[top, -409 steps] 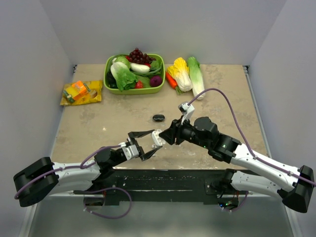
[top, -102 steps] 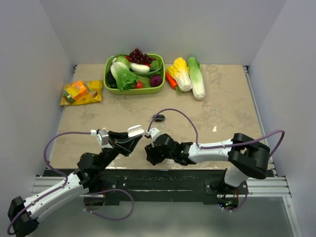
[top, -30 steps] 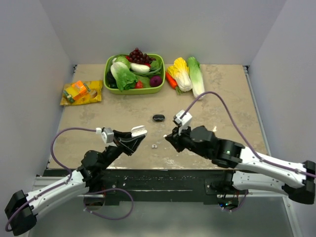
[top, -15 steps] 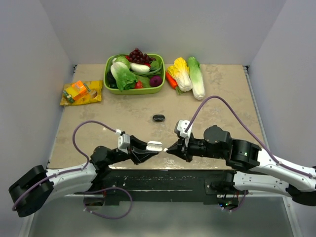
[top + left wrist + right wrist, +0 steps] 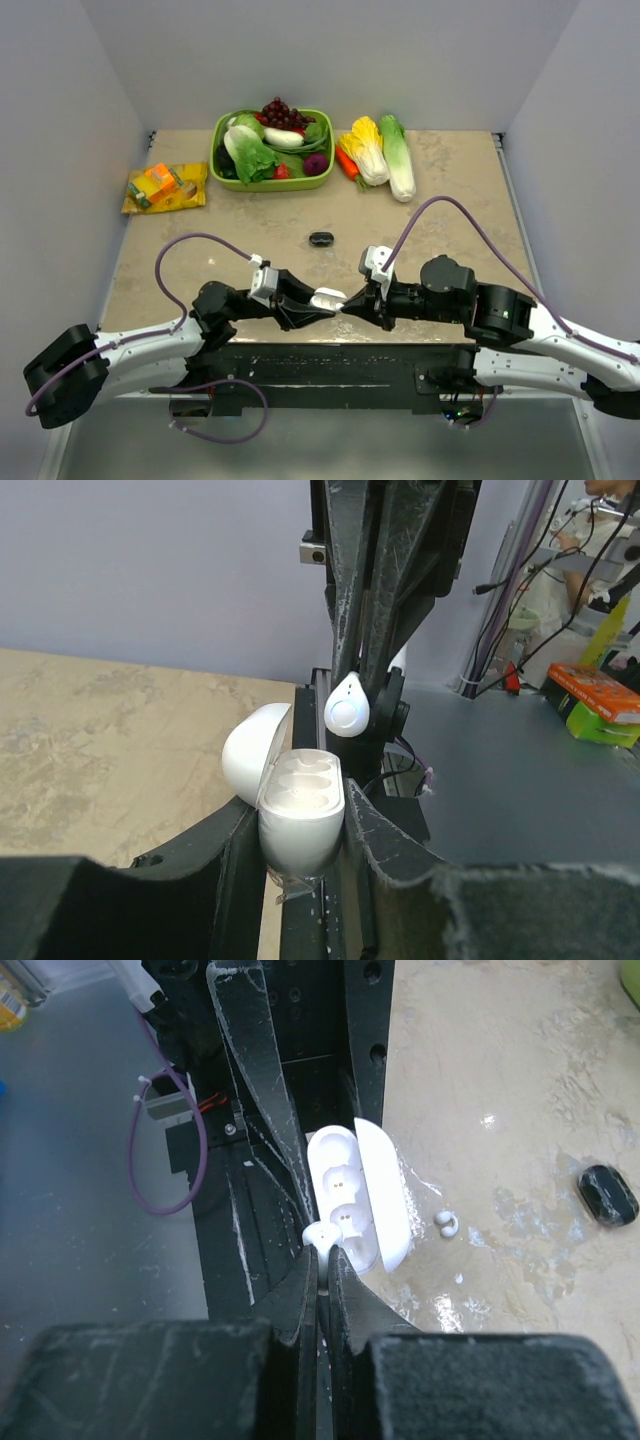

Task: Insert the wireless bluetooth earbuds into the charging case
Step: Place the earbud in the charging case.

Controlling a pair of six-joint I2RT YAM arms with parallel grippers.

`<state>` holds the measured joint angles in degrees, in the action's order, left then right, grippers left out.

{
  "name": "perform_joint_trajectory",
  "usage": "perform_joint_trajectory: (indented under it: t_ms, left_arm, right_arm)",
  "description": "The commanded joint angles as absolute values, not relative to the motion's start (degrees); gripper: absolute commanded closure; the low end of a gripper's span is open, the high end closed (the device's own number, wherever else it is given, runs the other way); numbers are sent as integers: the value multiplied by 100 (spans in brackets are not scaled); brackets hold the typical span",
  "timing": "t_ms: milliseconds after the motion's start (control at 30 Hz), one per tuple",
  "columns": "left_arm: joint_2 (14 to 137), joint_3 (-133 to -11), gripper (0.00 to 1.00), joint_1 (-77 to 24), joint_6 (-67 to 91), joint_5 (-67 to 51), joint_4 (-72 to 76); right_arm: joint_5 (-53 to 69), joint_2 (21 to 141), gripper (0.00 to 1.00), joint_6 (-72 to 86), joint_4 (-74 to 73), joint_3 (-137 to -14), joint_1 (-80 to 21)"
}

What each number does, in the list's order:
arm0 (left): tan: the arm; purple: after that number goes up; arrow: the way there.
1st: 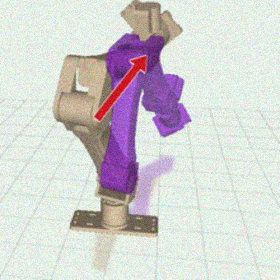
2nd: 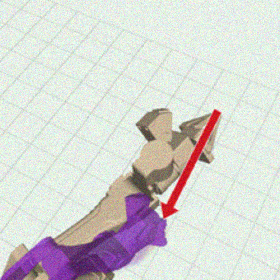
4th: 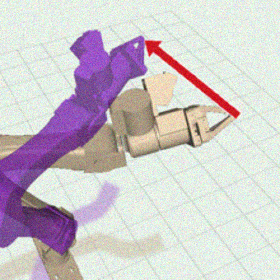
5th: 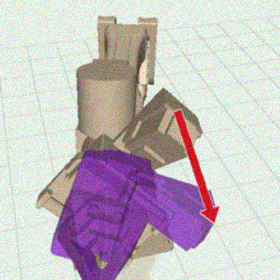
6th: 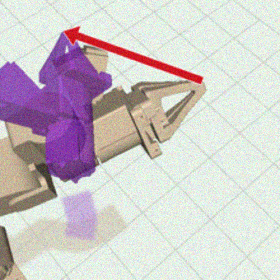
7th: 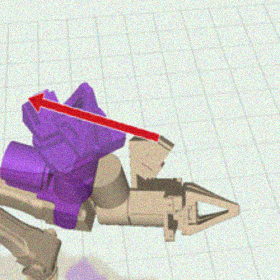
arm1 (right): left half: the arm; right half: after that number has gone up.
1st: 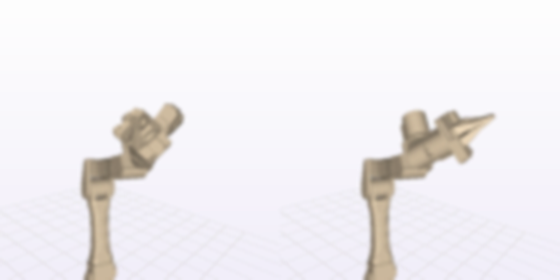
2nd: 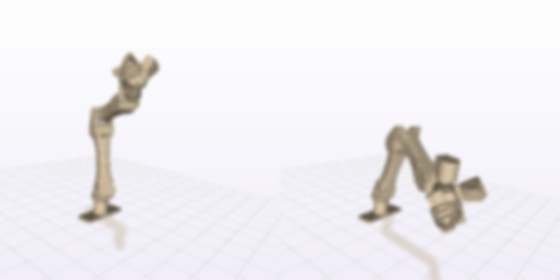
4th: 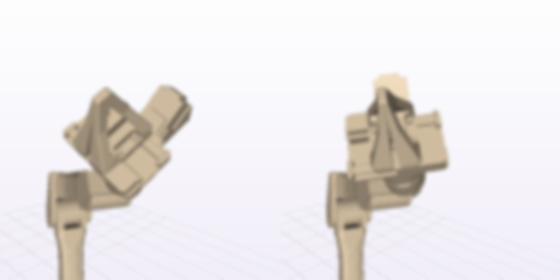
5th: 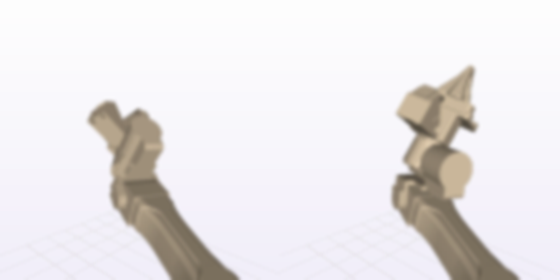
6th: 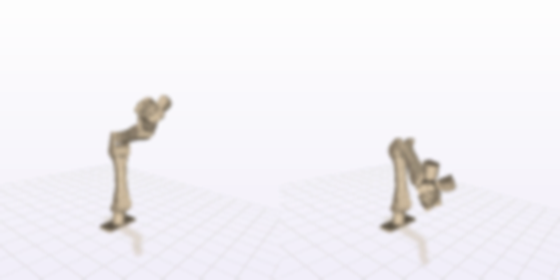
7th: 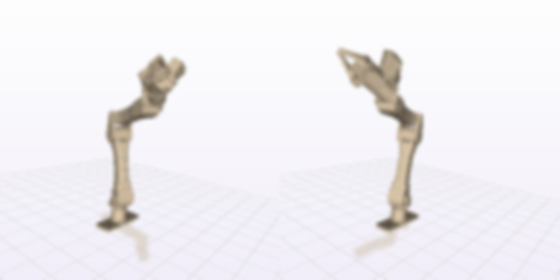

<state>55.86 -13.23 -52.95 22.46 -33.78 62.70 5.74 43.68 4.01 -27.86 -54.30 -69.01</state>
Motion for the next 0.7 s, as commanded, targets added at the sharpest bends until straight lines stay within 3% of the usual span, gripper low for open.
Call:
perform_joint_trajectory:
  t_ms: [0, 667]
  left_arm:
    - [5642, -1591, 100, -5370, 2021, -3717, 6346]
    - [5493, -1767, 100, -5432, 2021, -3832, 6354]
  right_arm:
    - [668, 4342, 100, 325, -2637, -5467, -6917]
    - [650, 4465, 100, 413, -2672, -5344, -6917]
